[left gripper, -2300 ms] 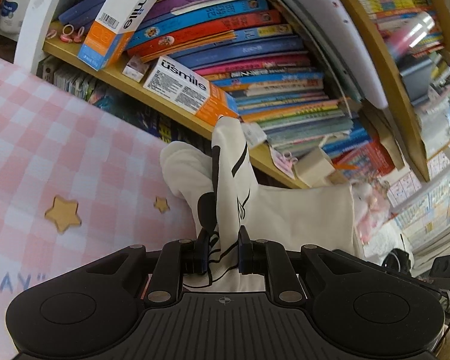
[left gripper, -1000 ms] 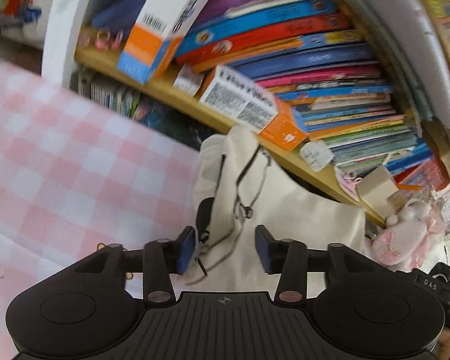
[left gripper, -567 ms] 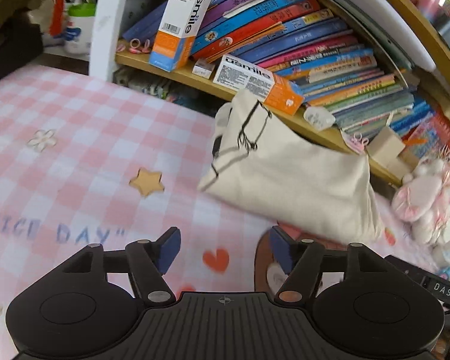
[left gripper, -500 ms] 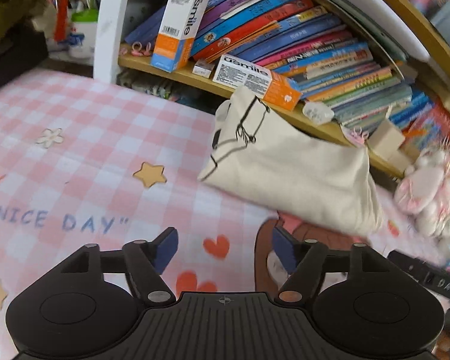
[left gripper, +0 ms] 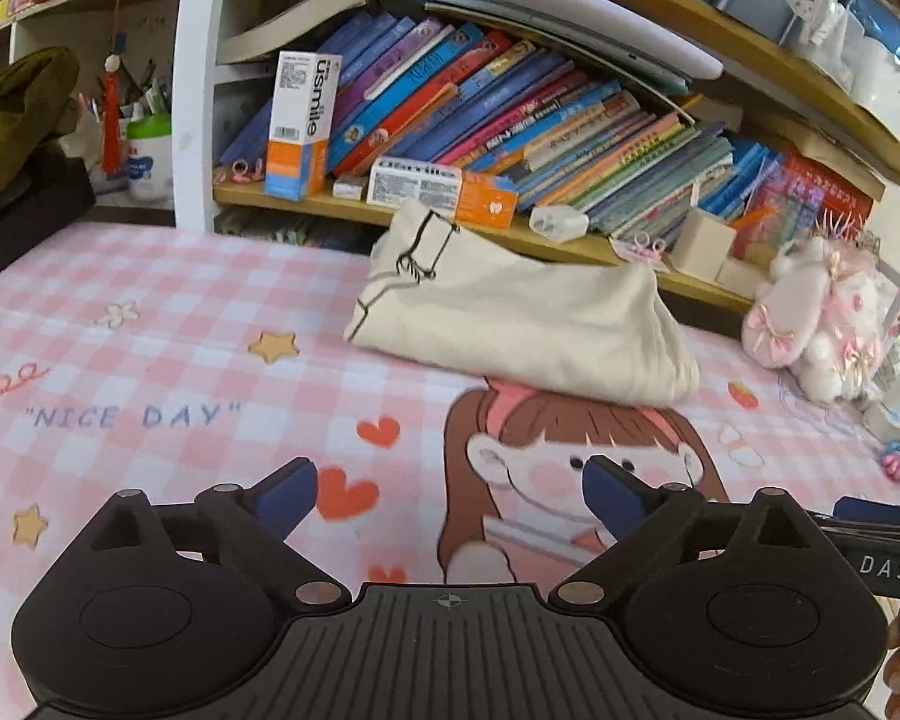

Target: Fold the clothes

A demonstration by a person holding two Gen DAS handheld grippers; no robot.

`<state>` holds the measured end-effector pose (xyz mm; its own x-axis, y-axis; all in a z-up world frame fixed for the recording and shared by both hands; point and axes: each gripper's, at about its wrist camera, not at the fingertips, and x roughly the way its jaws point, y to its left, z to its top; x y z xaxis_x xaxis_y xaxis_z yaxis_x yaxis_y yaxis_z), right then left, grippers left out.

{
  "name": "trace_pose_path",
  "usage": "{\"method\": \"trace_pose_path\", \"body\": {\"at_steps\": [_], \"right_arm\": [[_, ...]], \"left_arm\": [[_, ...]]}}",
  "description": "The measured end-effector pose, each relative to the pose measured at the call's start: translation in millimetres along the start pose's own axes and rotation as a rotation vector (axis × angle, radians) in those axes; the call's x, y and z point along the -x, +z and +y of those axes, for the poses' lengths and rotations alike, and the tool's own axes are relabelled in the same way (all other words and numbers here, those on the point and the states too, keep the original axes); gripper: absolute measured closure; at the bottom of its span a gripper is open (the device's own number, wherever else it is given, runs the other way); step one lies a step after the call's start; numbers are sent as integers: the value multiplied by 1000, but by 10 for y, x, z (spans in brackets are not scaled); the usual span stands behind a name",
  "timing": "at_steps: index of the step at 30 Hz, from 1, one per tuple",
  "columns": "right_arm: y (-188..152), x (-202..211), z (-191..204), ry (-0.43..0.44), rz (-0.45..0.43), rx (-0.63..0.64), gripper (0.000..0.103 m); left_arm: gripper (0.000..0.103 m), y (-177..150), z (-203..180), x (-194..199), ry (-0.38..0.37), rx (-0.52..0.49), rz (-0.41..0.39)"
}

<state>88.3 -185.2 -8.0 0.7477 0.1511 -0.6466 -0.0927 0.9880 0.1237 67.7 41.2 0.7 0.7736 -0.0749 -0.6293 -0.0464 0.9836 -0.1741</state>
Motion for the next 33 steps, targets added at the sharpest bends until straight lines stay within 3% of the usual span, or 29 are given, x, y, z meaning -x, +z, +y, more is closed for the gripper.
{"method": "trace_pose_path", "body": {"at_steps": [10, 20, 33], "right_arm": [[-255, 258, -42, -39, -10, 4, 0], [-247, 354, -12, -36, -29, 14, 0], [-246, 409, 21, -32, -39, 13, 0]], "left_arm": [[5, -190, -181, 113, 34, -17, 47], [3, -176, -187, 178, 78, -31, 28], [2, -174, -229, 230, 65, -59, 21]]}}
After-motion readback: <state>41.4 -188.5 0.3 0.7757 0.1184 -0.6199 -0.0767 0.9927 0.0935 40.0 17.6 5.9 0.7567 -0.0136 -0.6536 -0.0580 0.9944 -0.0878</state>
